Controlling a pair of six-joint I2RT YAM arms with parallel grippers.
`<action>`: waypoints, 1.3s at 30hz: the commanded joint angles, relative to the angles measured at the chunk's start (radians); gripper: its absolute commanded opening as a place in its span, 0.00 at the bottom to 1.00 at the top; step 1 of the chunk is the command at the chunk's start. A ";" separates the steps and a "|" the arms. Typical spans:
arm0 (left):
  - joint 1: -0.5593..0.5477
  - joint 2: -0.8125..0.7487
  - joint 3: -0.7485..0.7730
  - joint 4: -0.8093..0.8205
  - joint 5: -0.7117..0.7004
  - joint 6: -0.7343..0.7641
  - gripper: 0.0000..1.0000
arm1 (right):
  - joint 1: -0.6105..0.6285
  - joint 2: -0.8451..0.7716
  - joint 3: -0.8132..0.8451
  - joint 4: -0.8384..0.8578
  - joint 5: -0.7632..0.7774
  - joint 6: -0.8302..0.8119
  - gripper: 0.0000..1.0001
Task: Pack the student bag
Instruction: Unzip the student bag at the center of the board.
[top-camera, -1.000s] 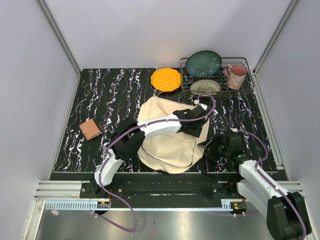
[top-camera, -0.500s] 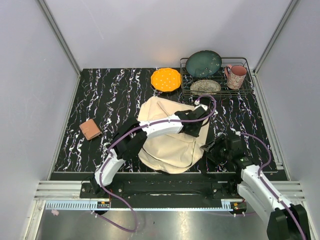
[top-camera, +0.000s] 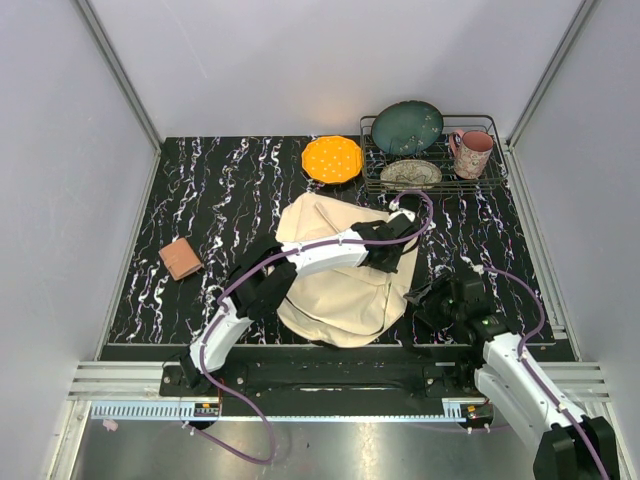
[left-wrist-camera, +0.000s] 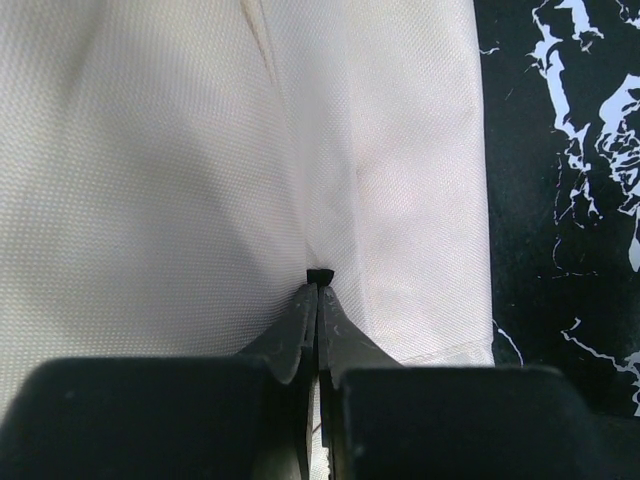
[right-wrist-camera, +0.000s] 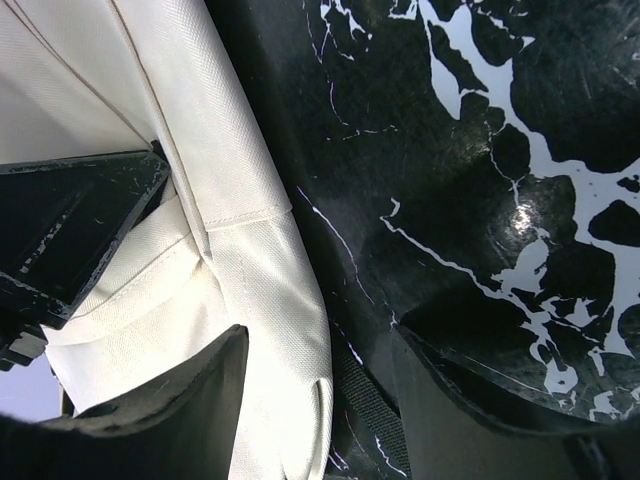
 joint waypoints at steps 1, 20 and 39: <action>0.015 -0.015 -0.018 -0.096 -0.081 0.039 0.00 | 0.006 0.016 0.011 0.029 0.004 0.004 0.65; 0.015 -0.257 -0.123 -0.054 -0.141 0.050 0.00 | 0.007 0.235 -0.002 0.313 -0.143 0.004 0.67; 0.016 -0.349 -0.185 -0.047 -0.187 0.063 0.00 | 0.007 0.545 0.101 0.443 -0.169 -0.022 0.63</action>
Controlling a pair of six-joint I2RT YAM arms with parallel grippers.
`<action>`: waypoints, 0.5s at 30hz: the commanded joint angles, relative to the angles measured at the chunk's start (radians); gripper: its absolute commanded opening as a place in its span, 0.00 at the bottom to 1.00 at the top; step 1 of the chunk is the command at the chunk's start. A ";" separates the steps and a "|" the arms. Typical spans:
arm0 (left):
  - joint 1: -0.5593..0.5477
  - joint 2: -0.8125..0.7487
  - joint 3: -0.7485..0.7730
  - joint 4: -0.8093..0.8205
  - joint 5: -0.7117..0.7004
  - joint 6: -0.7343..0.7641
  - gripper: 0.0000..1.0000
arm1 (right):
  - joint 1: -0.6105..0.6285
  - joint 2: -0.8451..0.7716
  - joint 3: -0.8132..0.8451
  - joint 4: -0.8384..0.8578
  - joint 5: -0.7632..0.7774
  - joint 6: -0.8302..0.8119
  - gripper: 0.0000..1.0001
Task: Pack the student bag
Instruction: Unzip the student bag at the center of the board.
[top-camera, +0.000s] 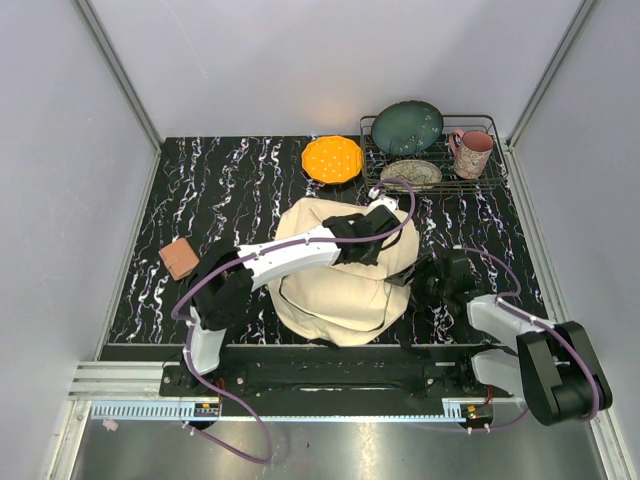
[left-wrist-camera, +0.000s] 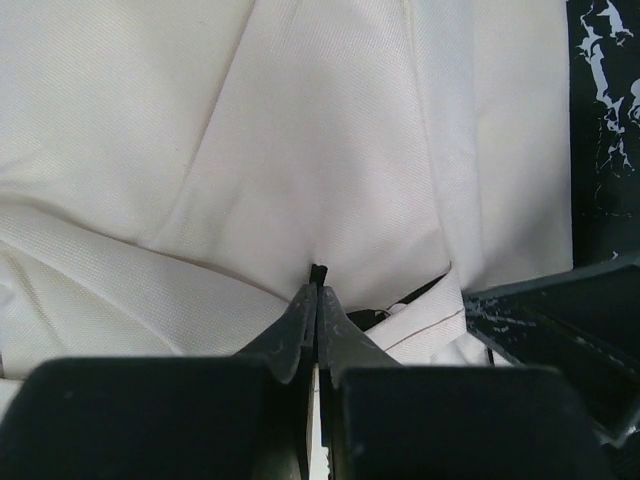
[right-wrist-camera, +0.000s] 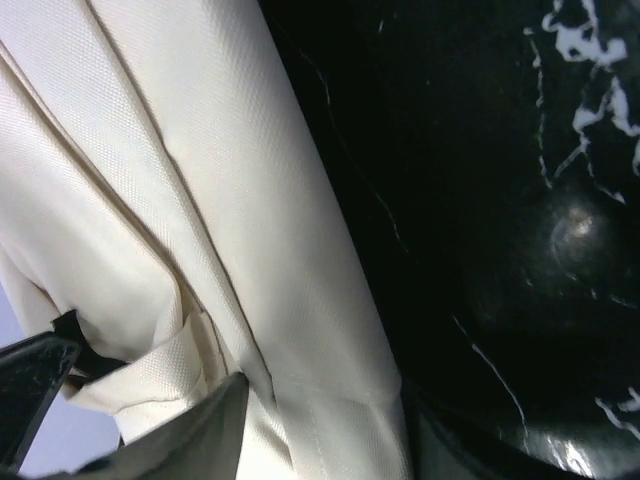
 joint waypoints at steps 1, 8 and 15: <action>0.006 -0.067 0.000 0.003 -0.057 0.021 0.00 | 0.007 0.069 0.017 0.009 0.018 -0.031 0.58; 0.012 -0.117 -0.022 -0.012 -0.120 0.042 0.00 | 0.007 -0.045 0.000 -0.055 0.103 -0.028 0.03; 0.065 -0.217 -0.158 -0.001 -0.155 0.039 0.00 | 0.007 -0.175 -0.017 -0.157 0.205 0.014 0.00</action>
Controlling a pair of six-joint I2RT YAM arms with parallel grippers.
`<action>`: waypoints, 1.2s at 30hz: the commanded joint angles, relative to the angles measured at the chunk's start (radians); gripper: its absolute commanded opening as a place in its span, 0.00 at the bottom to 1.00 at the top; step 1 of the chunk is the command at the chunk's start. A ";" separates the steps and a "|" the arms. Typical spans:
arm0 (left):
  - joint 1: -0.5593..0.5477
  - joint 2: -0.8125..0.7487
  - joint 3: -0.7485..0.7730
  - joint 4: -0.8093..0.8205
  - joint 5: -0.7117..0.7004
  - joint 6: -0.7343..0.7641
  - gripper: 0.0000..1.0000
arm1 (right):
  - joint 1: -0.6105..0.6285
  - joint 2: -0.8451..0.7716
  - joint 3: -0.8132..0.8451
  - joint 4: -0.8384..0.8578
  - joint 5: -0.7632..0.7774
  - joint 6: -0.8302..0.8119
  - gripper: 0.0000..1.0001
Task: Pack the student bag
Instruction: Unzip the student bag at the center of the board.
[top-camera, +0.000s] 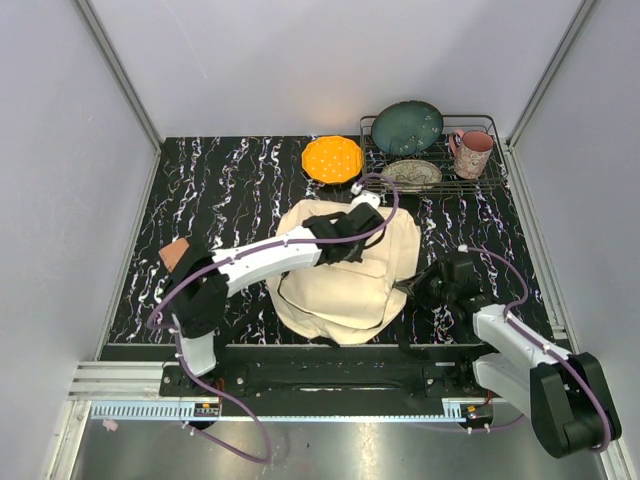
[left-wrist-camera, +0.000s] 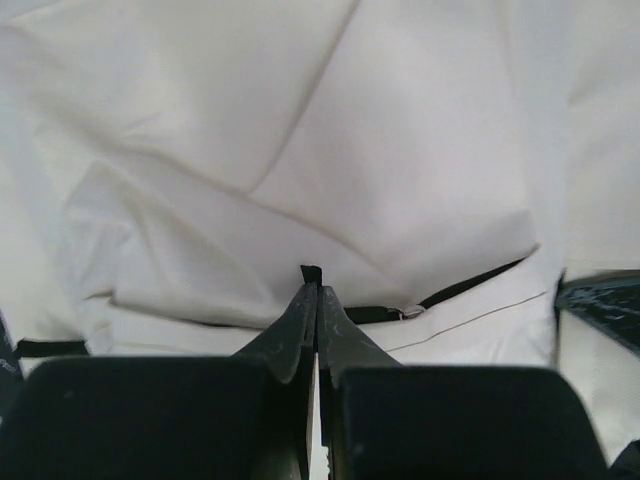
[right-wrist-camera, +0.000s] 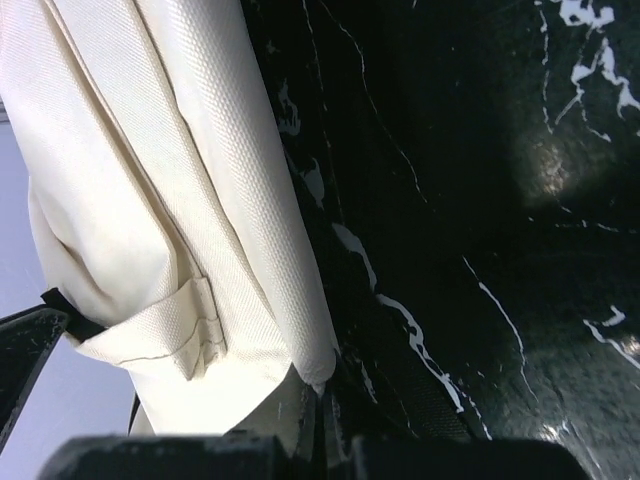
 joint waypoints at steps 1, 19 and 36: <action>0.052 -0.126 -0.079 0.006 -0.104 0.023 0.00 | -0.006 -0.046 -0.022 -0.065 0.143 0.021 0.00; 0.239 -0.274 -0.345 0.037 -0.189 0.047 0.00 | -0.009 -0.021 0.049 -0.142 0.214 -0.019 0.00; 0.303 -0.320 -0.417 0.107 0.012 0.033 0.30 | -0.007 -0.072 0.122 -0.208 0.156 -0.102 0.41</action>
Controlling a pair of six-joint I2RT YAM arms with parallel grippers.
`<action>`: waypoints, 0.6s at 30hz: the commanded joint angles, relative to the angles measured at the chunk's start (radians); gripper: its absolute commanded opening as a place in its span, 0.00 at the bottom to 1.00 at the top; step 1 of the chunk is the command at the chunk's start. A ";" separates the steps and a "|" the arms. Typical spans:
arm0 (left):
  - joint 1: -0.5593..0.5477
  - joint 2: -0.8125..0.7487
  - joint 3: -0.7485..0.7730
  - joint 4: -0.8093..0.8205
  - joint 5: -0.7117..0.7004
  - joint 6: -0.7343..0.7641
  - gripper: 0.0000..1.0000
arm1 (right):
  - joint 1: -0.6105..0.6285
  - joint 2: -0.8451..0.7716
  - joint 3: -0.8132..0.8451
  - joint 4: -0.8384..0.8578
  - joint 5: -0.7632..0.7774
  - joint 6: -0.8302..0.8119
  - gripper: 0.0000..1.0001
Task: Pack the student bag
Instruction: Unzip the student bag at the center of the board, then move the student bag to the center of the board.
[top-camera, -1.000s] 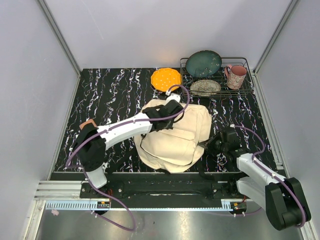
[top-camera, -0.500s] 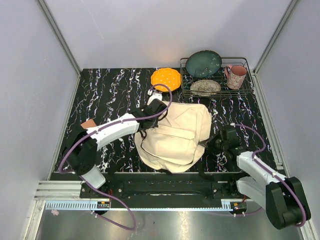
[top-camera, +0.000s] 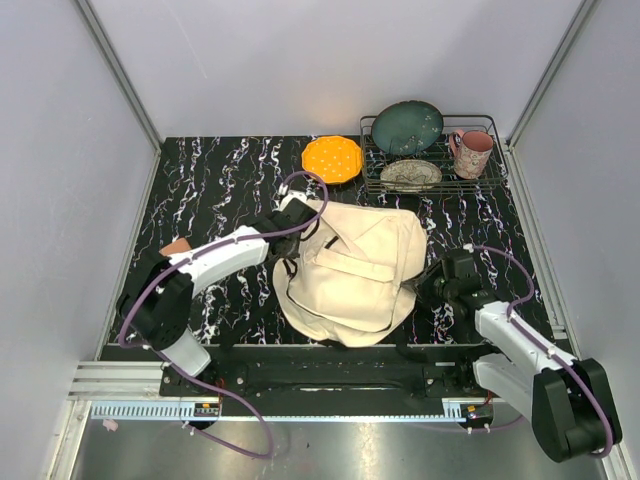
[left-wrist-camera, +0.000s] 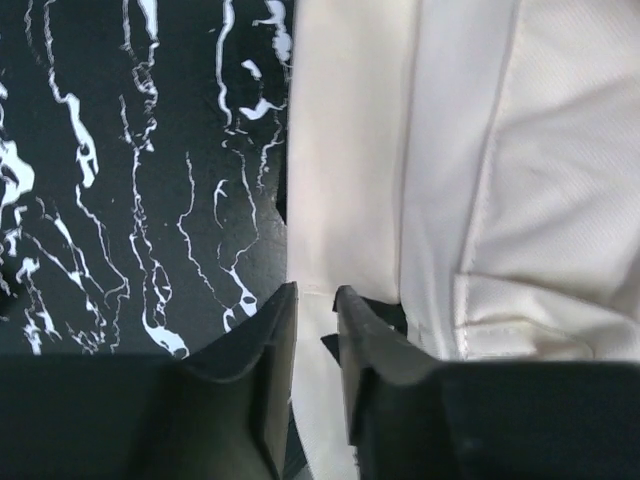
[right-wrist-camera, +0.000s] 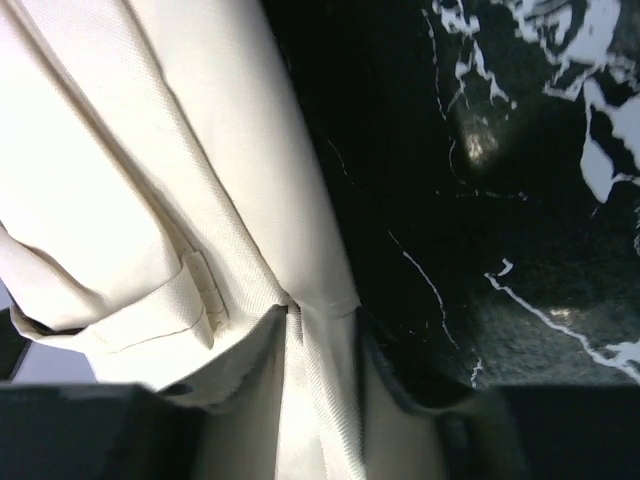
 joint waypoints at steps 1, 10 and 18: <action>-0.005 -0.108 -0.003 0.043 0.109 -0.014 0.36 | -0.010 -0.047 0.091 -0.088 0.036 -0.080 0.47; -0.005 -0.365 -0.077 0.014 0.152 -0.048 0.90 | -0.010 -0.190 0.207 -0.158 -0.008 -0.166 0.67; 0.006 -0.542 -0.176 -0.084 0.034 -0.126 0.99 | 0.002 0.044 0.304 -0.045 -0.195 -0.229 0.68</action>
